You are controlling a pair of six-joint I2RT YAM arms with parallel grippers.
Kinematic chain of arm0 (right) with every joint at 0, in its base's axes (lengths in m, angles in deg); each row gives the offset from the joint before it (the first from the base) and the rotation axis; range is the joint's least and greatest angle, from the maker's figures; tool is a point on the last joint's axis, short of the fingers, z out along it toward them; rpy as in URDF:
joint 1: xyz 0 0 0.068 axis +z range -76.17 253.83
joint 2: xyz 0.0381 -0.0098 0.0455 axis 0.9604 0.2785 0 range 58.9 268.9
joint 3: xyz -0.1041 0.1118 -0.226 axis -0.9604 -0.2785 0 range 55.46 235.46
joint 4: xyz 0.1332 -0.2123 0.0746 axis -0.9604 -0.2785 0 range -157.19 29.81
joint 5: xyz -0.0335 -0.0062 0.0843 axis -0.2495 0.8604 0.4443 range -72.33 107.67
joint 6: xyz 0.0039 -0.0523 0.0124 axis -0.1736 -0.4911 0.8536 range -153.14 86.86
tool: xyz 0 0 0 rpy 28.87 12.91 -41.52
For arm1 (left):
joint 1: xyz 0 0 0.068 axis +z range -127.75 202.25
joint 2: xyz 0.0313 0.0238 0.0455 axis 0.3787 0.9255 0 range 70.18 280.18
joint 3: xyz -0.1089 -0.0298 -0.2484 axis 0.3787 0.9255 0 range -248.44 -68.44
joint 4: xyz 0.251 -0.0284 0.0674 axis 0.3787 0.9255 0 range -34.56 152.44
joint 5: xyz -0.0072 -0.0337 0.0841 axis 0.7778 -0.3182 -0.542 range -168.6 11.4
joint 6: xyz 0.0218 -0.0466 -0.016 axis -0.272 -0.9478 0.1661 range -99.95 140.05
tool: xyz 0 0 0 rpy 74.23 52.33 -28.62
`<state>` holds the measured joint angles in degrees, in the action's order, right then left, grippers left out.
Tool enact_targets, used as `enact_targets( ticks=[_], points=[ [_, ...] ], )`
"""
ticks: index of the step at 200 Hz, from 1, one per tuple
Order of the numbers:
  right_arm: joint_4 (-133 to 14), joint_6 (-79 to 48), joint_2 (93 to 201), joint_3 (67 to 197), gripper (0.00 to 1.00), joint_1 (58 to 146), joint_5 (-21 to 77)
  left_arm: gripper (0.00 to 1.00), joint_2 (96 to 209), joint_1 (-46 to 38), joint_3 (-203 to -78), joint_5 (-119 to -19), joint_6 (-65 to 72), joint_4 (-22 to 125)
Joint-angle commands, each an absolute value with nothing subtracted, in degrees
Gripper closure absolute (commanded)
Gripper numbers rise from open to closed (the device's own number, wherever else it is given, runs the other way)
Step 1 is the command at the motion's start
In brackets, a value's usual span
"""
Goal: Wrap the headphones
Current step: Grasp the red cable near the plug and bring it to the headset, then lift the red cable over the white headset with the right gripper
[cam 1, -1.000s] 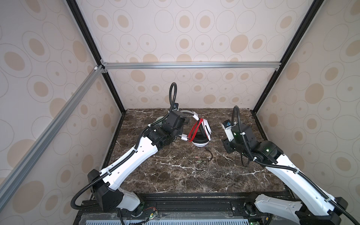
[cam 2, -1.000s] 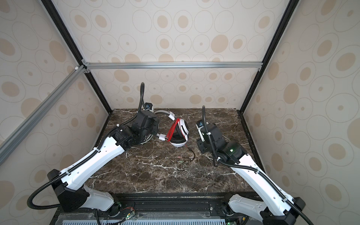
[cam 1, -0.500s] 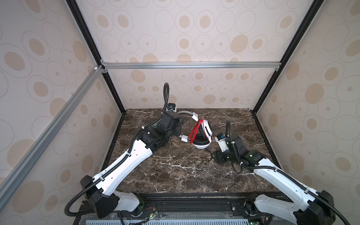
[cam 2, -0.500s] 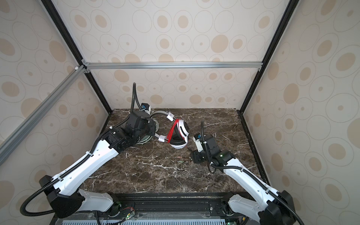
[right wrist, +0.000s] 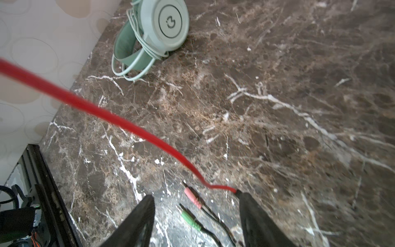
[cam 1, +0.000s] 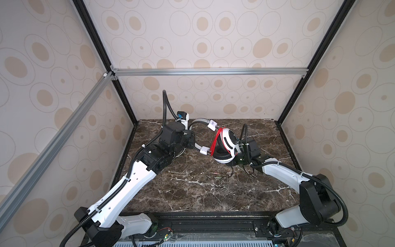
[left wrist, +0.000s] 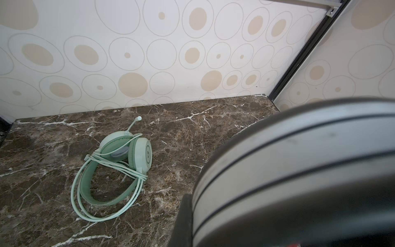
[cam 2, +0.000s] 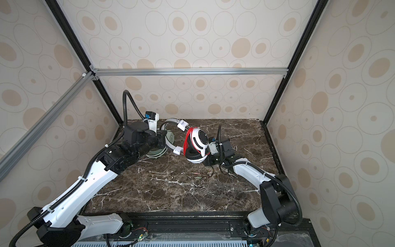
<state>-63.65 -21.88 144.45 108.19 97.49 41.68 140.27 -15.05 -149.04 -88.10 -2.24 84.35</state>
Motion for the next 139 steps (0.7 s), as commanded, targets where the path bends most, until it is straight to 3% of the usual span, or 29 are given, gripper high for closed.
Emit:
enact_targets(
  ticks=[1,44,105,139],
  points=[
    [-59.9,-23.0,147.1,113.0,0.42,97.2,45.6,1.00,139.4,-14.2,-150.1,-85.8,-3.4,78.3],
    [-58.6,-22.3,145.4,114.1,1.00,96.9,44.5,1.00,139.9,-13.8,-150.0,-85.5,-3.3,78.3],
    [-62.7,-23.3,123.9,112.3,1.00,96.8,38.7,1.00,144.3,-13.0,-153.4,-89.3,-3.7,82.7],
    [-71.1,-24.0,113.1,112.6,1.00,97.0,40.7,1.00,146.1,-11.9,-154.7,-92.2,-5.1,84.8]
  ],
)
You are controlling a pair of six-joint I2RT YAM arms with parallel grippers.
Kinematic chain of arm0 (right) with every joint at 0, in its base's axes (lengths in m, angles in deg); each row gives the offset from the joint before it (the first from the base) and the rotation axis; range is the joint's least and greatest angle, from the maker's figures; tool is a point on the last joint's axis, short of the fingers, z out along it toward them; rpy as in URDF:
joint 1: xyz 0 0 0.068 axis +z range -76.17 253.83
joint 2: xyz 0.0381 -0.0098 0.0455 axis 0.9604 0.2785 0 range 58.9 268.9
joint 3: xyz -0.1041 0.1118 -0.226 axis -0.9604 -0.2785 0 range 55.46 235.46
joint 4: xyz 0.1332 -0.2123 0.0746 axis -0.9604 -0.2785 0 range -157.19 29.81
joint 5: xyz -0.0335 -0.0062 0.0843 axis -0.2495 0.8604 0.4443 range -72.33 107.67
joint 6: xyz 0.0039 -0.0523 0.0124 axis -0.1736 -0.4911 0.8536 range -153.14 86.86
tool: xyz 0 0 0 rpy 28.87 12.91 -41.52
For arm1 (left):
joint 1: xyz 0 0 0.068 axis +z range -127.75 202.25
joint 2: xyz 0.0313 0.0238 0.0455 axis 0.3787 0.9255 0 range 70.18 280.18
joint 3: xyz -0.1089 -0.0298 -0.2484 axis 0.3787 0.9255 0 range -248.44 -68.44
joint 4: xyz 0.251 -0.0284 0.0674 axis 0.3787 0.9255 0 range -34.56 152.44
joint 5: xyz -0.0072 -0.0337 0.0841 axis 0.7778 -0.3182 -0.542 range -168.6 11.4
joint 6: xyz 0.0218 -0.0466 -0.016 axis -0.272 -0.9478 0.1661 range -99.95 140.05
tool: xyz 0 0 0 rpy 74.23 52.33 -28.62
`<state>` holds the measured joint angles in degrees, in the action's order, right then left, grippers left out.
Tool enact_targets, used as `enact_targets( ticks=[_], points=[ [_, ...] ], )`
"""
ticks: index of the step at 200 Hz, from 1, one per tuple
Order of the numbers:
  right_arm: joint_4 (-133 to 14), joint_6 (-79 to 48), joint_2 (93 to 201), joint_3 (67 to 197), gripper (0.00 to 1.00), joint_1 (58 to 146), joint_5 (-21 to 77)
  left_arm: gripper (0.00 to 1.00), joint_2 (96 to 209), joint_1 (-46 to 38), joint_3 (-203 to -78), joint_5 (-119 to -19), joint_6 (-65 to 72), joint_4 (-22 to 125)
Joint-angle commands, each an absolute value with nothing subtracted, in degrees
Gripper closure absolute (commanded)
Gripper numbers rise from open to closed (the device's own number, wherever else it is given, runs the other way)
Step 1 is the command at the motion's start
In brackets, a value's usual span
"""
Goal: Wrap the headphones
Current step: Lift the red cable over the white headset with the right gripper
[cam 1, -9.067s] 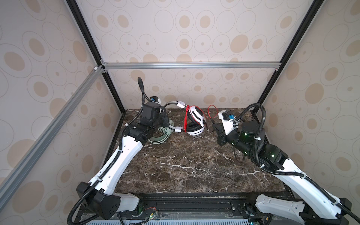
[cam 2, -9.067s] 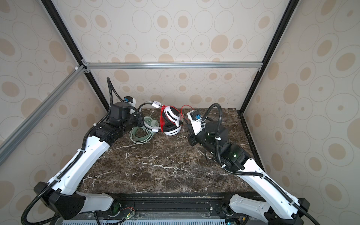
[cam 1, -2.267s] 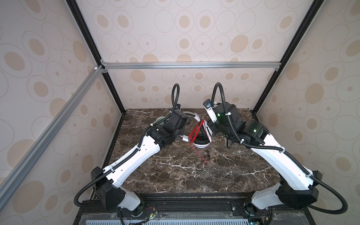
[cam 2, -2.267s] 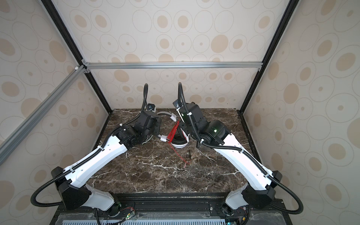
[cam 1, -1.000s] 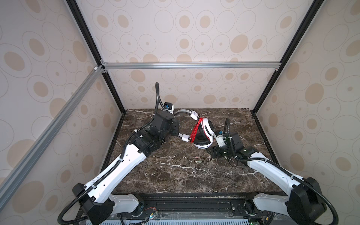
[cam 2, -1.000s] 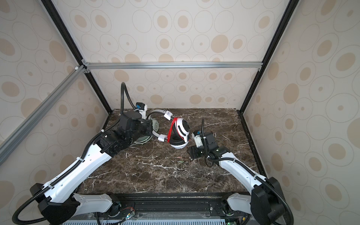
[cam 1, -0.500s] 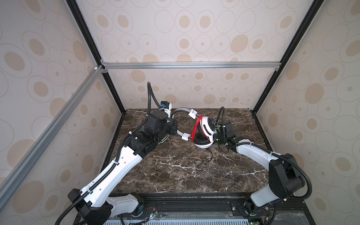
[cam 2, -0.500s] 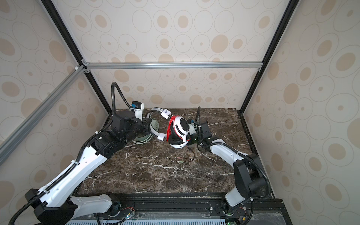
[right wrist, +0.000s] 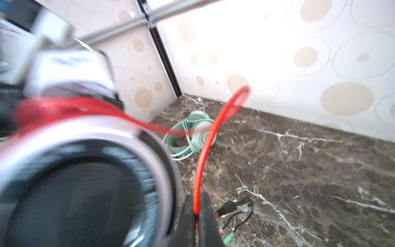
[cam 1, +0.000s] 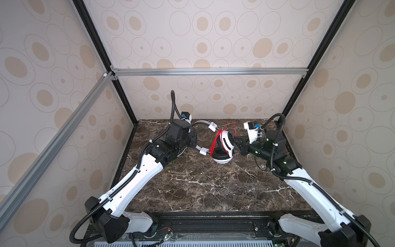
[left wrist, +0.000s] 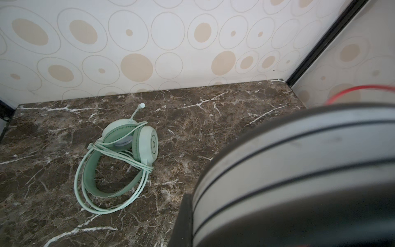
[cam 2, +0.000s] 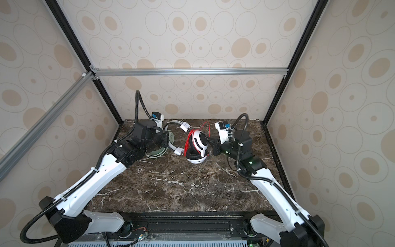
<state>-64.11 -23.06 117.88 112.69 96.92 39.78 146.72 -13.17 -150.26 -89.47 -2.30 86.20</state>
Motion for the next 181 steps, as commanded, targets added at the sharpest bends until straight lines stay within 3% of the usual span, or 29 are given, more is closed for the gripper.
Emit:
enact_targets(
  ticks=[1,54,98,142,181],
  points=[
    [-71.3,-23.9,112.8,112.5,1.00,97.0,40.7,1.00,146.1,-11.9,-154.7,-92.2,-5.1,84.8],
    [-80.1,-21.6,96.4,105.4,1.00,97.3,41.4,1.00,145.4,-9.8,-154.9,-94.7,-6.7,85.5],
    [-83.9,-21.0,91.6,98.3,0.99,97.3,41.4,1.00,143.8,-8.4,-153.8,-93.5,-7.5,84.0],
    [-84.5,-23.2,98.3,102.1,0.97,97.3,35.8,1.00,141.7,-8.4,-151.7,-87.9,-6.3,80.9],
    [-84.0,-26.9,112.9,121.1,0.97,97.3,31.5,1.00,141.8,-8.4,-151.3,-82.5,-5.1,79.6]
  ],
)
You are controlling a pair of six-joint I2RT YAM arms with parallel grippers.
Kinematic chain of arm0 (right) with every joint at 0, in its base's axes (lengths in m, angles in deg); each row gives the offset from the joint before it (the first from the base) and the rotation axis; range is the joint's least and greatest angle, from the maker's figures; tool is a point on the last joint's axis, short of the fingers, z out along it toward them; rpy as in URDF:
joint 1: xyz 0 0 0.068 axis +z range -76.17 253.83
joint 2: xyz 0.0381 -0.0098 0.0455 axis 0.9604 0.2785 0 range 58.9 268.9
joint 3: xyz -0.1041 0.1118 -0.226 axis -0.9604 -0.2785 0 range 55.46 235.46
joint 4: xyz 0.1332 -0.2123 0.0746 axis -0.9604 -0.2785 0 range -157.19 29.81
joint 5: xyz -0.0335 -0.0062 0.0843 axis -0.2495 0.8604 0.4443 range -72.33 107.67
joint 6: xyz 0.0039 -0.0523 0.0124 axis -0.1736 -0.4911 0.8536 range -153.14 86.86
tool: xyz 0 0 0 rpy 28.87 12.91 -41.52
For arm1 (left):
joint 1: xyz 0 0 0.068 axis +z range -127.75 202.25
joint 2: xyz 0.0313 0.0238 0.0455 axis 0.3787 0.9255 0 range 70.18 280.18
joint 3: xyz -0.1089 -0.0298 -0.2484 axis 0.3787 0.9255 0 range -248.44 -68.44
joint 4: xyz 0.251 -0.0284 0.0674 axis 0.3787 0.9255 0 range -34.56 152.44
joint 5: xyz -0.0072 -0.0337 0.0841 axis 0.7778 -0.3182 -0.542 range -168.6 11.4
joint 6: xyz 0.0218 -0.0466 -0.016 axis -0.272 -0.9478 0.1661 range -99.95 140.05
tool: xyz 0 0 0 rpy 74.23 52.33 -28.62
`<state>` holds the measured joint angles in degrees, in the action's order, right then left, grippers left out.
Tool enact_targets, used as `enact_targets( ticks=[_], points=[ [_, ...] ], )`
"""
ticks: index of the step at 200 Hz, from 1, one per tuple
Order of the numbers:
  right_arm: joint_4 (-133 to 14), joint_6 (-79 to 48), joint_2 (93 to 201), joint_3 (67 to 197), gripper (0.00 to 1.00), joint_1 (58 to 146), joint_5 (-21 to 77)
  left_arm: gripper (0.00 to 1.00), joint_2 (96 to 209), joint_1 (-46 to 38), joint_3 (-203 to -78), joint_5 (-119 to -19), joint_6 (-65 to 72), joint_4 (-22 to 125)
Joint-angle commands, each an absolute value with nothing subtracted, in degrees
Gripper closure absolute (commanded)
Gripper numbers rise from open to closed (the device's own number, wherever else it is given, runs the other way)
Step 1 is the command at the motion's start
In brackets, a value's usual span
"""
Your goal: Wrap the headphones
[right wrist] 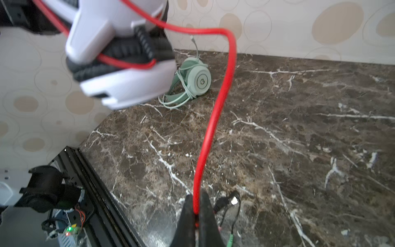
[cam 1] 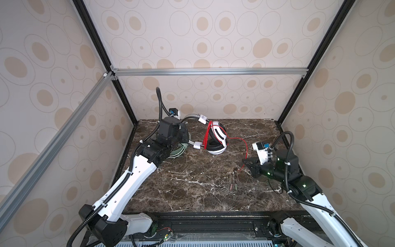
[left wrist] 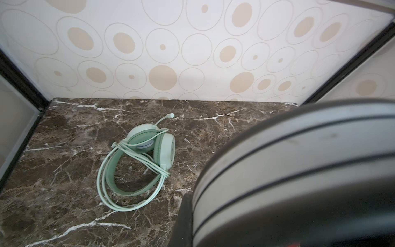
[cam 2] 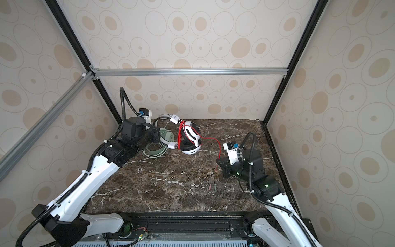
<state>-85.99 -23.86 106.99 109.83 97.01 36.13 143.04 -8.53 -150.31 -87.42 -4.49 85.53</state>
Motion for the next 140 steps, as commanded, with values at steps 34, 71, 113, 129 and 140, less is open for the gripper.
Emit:
enact_targets(
  ticks=[34,71,113,129,140],
  points=[
    [-86.1,-27.4,127.9,137.1,0.96,97.4,28.0,1.00,142.7,-8.4,-151.9,-79.4,-4.3,80.0],
    [-86.9,-29.2,140.9,143.6,0.95,97.2,21.7,1.00,141.4,-8.4,-151.2,-75.7,-3.8,78.7],
    [-87.3,-29.2,149.2,141.8,0.97,96.9,21.5,1.00,138.8,-8.4,-150.0,-73.3,-3.5,77.0],
    [-83.3,-28.1,148.5,136.1,0.97,96.8,22.0,1.00,138.1,-8.4,-149.8,-73.2,-3.6,76.8],
    [-82.1,-27.5,148.2,132.9,0.97,96.9,23.1,1.00,137.8,-8.4,-149.7,-73.1,-3.8,76.7]
  ],
)
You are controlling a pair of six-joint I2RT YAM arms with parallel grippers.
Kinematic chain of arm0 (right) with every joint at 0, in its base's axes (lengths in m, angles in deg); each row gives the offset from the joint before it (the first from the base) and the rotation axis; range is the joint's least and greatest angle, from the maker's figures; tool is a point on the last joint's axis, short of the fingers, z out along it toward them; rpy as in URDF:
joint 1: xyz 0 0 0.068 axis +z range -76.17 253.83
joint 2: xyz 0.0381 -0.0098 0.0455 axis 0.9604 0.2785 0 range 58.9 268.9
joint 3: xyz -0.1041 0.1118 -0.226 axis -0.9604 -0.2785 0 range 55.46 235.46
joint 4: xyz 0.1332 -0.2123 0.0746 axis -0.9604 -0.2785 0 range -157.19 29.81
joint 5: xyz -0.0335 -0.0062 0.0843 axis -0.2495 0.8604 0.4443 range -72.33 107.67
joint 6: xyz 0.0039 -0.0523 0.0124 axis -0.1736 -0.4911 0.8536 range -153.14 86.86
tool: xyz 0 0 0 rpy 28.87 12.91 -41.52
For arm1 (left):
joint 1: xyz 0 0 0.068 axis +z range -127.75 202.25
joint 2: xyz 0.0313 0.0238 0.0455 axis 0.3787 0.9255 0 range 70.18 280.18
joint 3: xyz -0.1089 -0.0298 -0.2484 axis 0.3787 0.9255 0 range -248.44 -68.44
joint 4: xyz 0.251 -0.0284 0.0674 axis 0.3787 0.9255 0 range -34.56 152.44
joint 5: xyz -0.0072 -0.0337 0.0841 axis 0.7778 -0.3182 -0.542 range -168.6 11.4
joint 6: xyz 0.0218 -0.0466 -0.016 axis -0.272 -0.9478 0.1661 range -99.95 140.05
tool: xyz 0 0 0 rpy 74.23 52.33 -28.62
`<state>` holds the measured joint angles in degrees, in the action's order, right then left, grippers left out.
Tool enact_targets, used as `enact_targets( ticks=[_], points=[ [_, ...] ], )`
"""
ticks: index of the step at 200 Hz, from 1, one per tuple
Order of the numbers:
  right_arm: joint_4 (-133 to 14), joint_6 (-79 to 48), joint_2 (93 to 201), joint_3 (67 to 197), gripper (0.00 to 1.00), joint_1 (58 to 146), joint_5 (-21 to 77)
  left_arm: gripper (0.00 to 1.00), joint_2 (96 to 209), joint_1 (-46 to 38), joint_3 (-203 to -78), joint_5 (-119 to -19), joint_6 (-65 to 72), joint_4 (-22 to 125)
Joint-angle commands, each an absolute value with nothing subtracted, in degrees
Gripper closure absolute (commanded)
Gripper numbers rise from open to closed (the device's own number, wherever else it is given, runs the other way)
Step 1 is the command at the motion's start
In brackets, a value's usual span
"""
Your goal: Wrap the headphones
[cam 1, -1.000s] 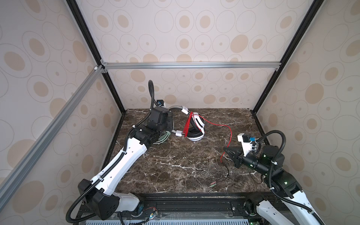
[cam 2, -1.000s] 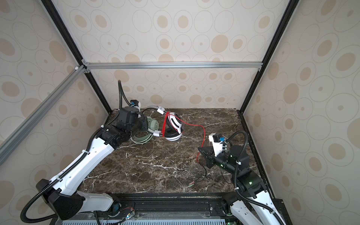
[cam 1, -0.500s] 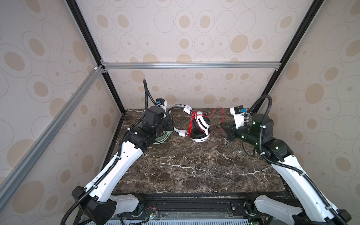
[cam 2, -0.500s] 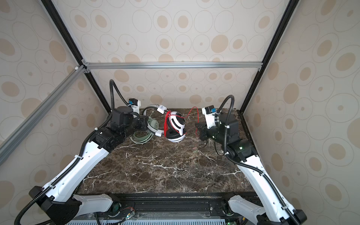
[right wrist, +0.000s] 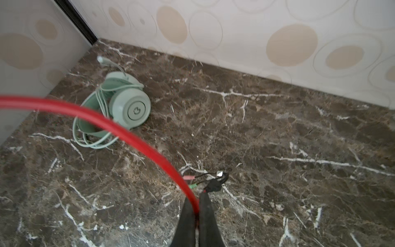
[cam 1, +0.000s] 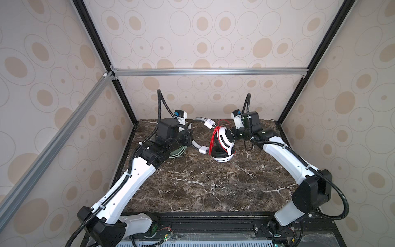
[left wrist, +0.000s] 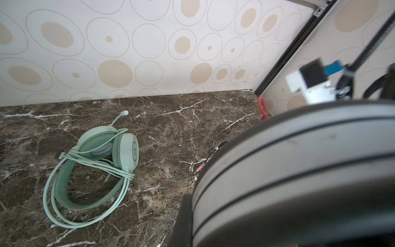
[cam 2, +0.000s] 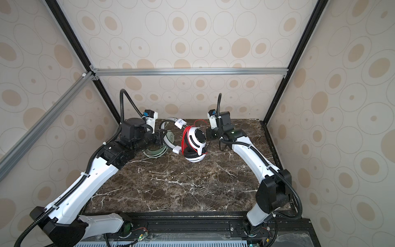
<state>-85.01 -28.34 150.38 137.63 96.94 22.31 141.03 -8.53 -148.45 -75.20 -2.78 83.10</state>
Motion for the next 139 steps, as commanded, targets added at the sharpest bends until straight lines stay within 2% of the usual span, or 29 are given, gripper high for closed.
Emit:
enact_targets(
  ticks=[1,68,101,139],
  points=[
    [-82.0,-27.5,148.2,132.6,0.97,96.8,23.2,1.00,137.7,-8.4,-149.7,-73.1,-3.8,76.6],
    [-64.4,-23.1,141.9,109.6,1.00,96.9,35.5,1.00,130.7,-6.6,-144.8,-77.9,-10.7,71.3],
    [-60.2,-19.6,141.6,105.1,1.00,97.6,39.8,1.00,127.1,-3.9,-141.3,-78.5,-15.1,68.0],
    [-57.3,-17.4,145.8,103.4,1.00,101.7,38.9,1.00,127.0,-1.7,-141.3,-77.2,-17.2,68.3]
  ],
)
